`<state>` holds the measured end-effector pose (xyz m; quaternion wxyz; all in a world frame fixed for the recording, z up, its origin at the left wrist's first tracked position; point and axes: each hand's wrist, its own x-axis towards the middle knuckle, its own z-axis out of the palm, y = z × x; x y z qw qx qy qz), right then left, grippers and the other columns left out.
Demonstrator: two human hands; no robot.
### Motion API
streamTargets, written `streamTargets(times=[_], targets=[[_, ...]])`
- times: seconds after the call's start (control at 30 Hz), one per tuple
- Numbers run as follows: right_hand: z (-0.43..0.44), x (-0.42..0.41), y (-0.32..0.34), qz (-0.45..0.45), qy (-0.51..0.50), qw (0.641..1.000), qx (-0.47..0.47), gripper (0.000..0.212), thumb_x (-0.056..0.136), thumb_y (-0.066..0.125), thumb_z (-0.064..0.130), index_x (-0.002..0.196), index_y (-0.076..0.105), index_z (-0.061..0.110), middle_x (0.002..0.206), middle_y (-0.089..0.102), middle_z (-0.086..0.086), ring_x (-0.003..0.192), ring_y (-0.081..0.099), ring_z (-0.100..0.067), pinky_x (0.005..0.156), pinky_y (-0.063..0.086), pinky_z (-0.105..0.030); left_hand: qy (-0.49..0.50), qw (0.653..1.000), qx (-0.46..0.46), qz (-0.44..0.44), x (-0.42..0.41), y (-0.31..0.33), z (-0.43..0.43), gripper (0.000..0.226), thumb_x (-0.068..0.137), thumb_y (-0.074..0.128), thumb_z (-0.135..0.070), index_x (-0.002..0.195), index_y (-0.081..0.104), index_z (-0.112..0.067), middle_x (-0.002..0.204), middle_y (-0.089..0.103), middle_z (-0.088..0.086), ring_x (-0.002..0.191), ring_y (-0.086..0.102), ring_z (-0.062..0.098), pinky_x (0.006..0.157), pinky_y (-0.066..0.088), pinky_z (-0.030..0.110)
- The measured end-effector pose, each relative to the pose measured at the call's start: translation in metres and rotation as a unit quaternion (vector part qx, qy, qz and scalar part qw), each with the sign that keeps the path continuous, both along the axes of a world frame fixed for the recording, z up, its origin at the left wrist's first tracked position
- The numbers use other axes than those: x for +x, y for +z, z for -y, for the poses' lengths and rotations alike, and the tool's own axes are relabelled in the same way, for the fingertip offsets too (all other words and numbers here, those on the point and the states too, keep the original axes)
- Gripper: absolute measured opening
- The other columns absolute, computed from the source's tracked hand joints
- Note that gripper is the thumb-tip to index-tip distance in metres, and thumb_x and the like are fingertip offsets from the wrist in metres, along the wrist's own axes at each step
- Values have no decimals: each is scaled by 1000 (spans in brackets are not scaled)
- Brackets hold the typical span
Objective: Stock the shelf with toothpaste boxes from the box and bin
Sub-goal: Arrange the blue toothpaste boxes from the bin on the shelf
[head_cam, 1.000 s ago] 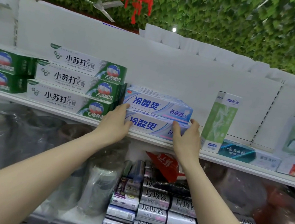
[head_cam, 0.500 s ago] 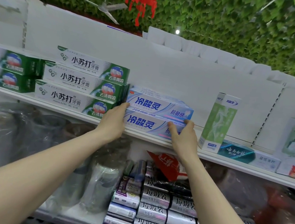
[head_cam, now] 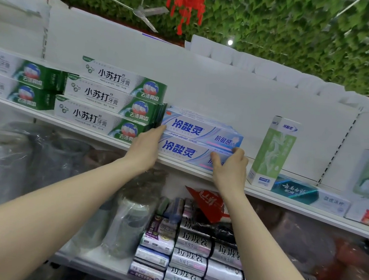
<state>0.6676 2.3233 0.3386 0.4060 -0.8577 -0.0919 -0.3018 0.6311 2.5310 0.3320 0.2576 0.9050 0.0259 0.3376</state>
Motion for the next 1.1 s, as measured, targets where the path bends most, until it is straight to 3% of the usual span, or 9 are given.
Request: streamTargets(times=[0.17,0.3,0.43,0.6,0.77,1.1], targets=[[-15,-18,-19,175,-43,980,-87,57,91,62,15,142,38,8,148,34,-17,139,30,-30,116,25,-38,12,999,21,22,-12,-17,10,72,92,49,6,153,20,-19,160,14,14,131,42,40,101,40,44],[-34,-26,-42,230,-59,955,-178,58,83,64,8,137,45,8,142,41,-19,138,33,-37,114,30,-49,-25,993,43,103,-31,-36,14,65,88,53,8,148,36,-12,156,28,14,137,39,32,107,39,41],[-55,-36,-62,217,-40,956,-193,54,83,63,8,135,49,9,139,46,-17,132,40,-36,112,31,-44,-68,984,58,152,-47,-58,0,52,84,60,6,133,56,-9,134,55,9,120,55,28,99,48,41],[-90,-57,-96,217,-28,959,-177,49,80,62,7,128,55,7,128,53,-17,117,48,-35,104,37,-43,-86,988,64,114,-66,-97,-38,39,80,66,0,117,65,-12,112,63,5,101,62,26,82,49,35],[-134,-87,-153,212,-22,958,-191,44,78,57,5,122,60,6,120,56,-18,110,50,-36,98,40,-42,-110,989,55,79,-91,-141,-89,32,84,65,-4,115,65,-13,110,63,4,100,62,23,81,47,29],[-220,-160,-320,26,23,964,-262,46,75,64,7,121,58,8,116,56,-15,105,51,-36,91,44,-45,-131,989,8,-74,-146,-282,-195,31,88,61,-9,117,63,-15,110,62,4,100,62,23,83,51,37]])
